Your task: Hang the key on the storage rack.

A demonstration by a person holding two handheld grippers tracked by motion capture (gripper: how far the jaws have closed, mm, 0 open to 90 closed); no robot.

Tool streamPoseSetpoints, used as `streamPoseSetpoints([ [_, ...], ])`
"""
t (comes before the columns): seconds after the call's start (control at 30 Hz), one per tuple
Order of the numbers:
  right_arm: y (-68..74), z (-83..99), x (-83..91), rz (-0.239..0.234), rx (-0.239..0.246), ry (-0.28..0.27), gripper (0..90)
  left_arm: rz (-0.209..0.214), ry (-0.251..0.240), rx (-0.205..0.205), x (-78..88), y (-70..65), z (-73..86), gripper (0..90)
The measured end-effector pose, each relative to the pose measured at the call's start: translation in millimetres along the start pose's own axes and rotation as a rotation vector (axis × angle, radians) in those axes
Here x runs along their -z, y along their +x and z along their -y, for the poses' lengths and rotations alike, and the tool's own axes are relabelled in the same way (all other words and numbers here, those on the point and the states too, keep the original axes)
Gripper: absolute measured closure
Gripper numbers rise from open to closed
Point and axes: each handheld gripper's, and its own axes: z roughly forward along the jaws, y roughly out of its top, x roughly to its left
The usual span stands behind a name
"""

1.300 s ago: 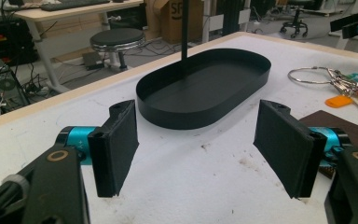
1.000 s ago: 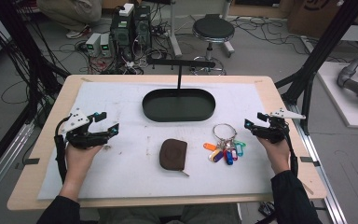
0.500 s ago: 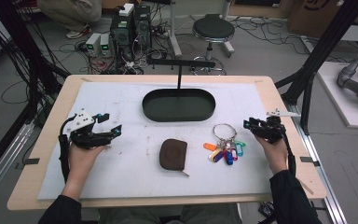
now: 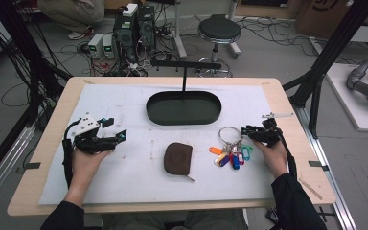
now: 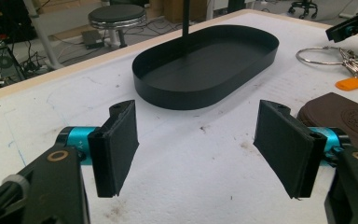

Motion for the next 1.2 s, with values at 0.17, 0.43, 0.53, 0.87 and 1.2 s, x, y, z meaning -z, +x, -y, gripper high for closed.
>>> streamPoseSetpoints([
  [0.17, 5.1, -1.9, -9.3, 0.018, 0.009, 0.047, 62.9, 0.005, 0.004, -0.006, -0.5, -0.9, -0.1, 30.0],
  [0.43, 8.5, -2.3, -14.5, 0.044, 0.038, 0.087, 68.9, 0.006, 0.015, -0.004, -2.5, -2.0, 1.4, 30.0],
  [0.53, 8.7, -2.3, -15.4, 0.036, 0.039, 0.090, 73.4, 0.007, 0.019, -0.006, -3.5, -2.9, 1.5, 30.0],
  [0.87, 9.1, -2.5, -15.8, 0.055, 0.048, 0.095, 78.4, 0.014, 0.025, -0.010, -6.5, -6.5, 0.9, 30.0],
  [1.2, 16.1, -4.1, -16.8, 0.117, 0.108, 0.104, 86.1, 0.024, 0.037, -0.018, -10.7, -11.5, 0.3, 30.0],
])
